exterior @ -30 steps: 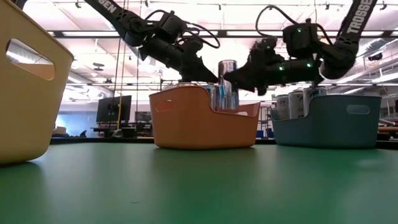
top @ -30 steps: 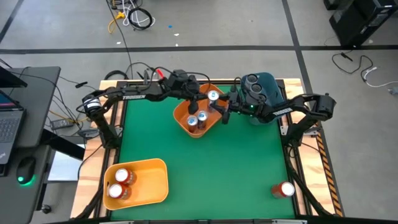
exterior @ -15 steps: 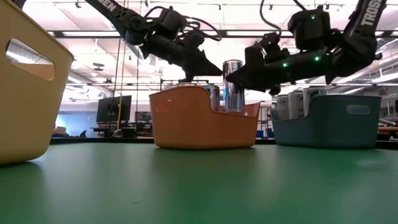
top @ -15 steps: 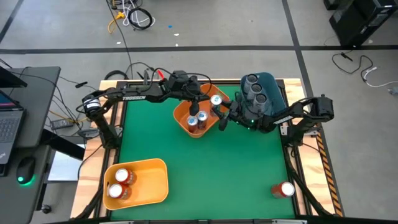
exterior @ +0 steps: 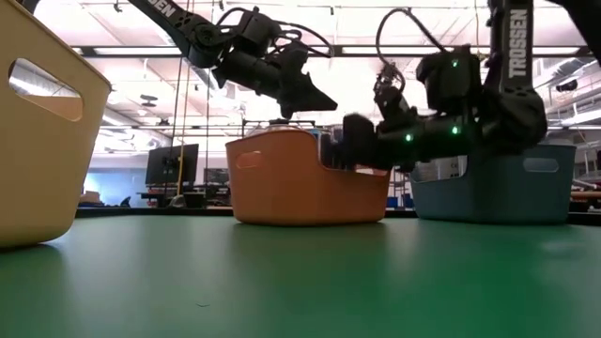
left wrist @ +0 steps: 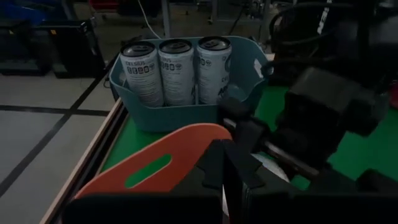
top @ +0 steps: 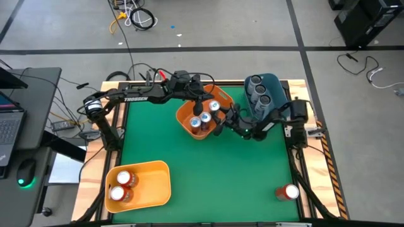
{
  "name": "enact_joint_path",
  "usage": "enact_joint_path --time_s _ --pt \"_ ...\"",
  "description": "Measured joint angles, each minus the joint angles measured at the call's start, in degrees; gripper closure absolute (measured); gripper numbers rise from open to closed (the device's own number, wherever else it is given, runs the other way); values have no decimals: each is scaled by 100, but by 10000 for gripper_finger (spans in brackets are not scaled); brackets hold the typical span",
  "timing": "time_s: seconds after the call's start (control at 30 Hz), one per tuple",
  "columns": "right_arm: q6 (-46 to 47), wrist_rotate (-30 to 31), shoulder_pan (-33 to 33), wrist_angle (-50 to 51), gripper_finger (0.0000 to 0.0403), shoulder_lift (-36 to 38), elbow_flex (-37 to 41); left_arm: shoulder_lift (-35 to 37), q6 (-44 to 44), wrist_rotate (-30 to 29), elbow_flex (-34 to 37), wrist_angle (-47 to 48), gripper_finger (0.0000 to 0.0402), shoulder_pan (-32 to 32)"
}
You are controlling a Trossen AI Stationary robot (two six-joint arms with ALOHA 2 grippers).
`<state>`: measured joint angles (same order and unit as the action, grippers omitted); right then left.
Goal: Sort soda cans
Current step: Put the blue soda can into the orange bin
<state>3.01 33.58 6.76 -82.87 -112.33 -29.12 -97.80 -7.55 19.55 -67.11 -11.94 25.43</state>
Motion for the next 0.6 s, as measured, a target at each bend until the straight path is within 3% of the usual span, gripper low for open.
enact_joint_path --time_s 0.17,0.6 --pt "39 21 0 -159 178 -278 -58 0 -2 4 -1 38 401 2" --pt "91 24 -4 -121 128 -275 -72 0 11 11 -2 236 401 4"
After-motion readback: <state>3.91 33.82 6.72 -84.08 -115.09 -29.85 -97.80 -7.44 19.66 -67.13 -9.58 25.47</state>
